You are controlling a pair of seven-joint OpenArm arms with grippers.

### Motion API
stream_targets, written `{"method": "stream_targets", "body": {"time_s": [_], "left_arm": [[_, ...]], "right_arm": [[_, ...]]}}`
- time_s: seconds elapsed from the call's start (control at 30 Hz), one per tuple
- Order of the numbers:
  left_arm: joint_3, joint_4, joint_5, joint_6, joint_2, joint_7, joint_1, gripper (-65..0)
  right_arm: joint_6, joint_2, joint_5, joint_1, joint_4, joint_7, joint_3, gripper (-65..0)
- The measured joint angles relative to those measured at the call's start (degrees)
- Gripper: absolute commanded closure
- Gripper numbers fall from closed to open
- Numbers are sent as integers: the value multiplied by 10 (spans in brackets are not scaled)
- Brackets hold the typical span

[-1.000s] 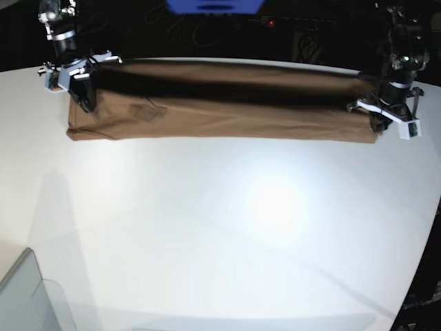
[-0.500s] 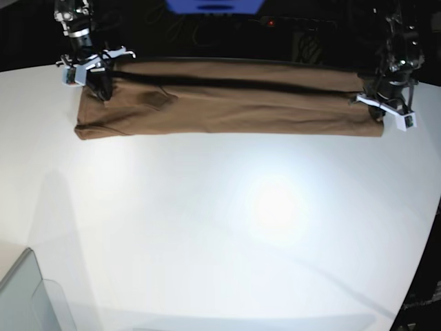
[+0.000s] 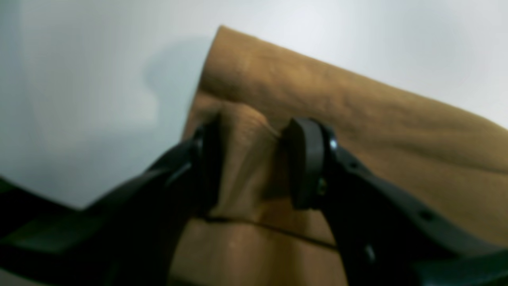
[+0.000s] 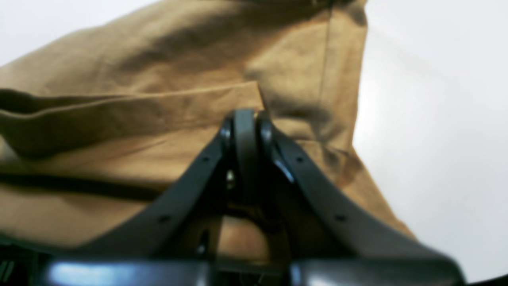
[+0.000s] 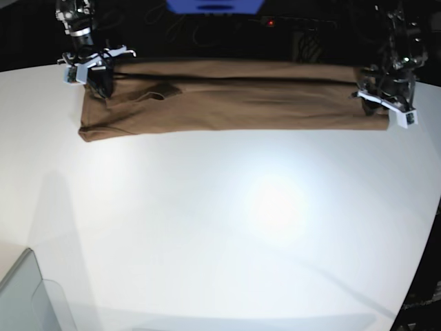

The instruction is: Layout the t-shirt on the table in an organized manner, then fold the t-shirt properly

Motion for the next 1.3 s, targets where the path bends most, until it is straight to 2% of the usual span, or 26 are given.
{"method": "stream_targets", "body": {"time_s": [0.1,0.2,0.4,0.6,0.9,1.1,1.17,1.3], "left_arm": [[-41,13,7,6,0,36,-2,-271],[-65,30,6,6,12,43,-2,-272],[-67,27,5,5,12,43,-2,-278],[-64,28,4,5,31,49,-1,-420],[-63,21,5,5,31,45,-2,-424],[-6,-2,13,7,26,23,-4,-419],[-2,-8,16,7,25,16,-5,-381],[0,-26,12,7,24,10,-23,-153]], "right_arm": [[0,0,0,1,0,0,0,0],[0,0,0,1,0,-2,0,0],[0,3,0,2,0,-1,-20,0],[0,1,0,5,1,-2,-23,0],[0,2,0,10,1,-4,-23,0],[0,2,0,17,1,-6,-24,0],[0,2,0,17,1,-6,-24,0],[0,2,0,17,1,-6,-24,0]]}}
